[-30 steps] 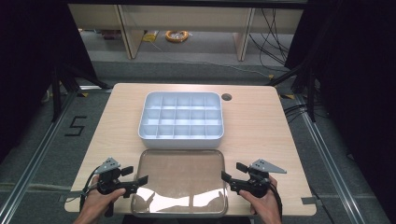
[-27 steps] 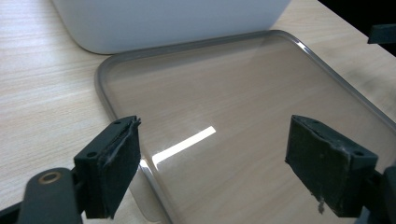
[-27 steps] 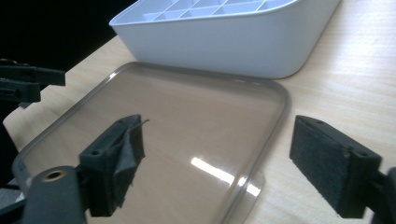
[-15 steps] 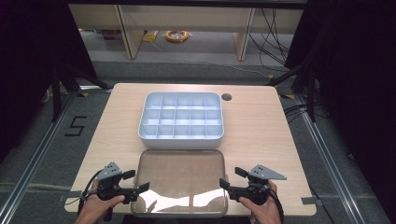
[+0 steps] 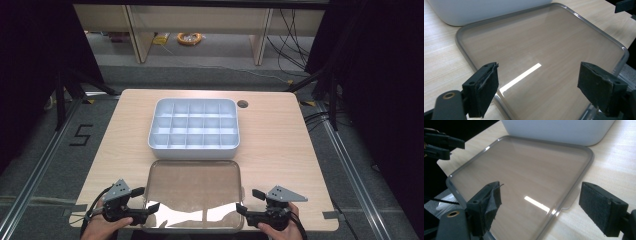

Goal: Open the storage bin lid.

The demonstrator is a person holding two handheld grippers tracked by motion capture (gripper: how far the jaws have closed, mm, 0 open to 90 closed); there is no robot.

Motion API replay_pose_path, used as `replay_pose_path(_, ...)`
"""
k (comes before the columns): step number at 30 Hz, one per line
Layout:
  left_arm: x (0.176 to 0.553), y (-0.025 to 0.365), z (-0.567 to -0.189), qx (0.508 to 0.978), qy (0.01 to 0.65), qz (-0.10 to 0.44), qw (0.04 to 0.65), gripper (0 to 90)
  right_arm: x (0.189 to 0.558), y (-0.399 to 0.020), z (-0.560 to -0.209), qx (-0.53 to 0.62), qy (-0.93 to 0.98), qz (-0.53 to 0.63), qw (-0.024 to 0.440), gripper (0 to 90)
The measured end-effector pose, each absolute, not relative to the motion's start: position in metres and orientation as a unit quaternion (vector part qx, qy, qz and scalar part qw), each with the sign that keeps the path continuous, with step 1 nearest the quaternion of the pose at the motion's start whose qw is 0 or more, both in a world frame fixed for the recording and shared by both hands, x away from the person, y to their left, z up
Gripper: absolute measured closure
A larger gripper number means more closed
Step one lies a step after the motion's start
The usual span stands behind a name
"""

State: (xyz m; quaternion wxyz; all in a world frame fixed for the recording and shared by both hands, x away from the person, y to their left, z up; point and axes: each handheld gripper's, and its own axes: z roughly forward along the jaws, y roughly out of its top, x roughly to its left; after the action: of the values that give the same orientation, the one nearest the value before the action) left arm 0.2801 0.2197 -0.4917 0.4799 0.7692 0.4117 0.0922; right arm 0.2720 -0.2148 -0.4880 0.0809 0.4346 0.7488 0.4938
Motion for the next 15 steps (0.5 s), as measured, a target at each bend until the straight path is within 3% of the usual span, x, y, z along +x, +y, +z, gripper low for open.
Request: replay_pose_path(15, 0.269, 0.218, -0.492, 0.783, 0.402, 0.082, 0.467, 16.4, 0.260, -0.220, -0.491, 0.416, 0.767, 0.482, 0.082, 18.5)
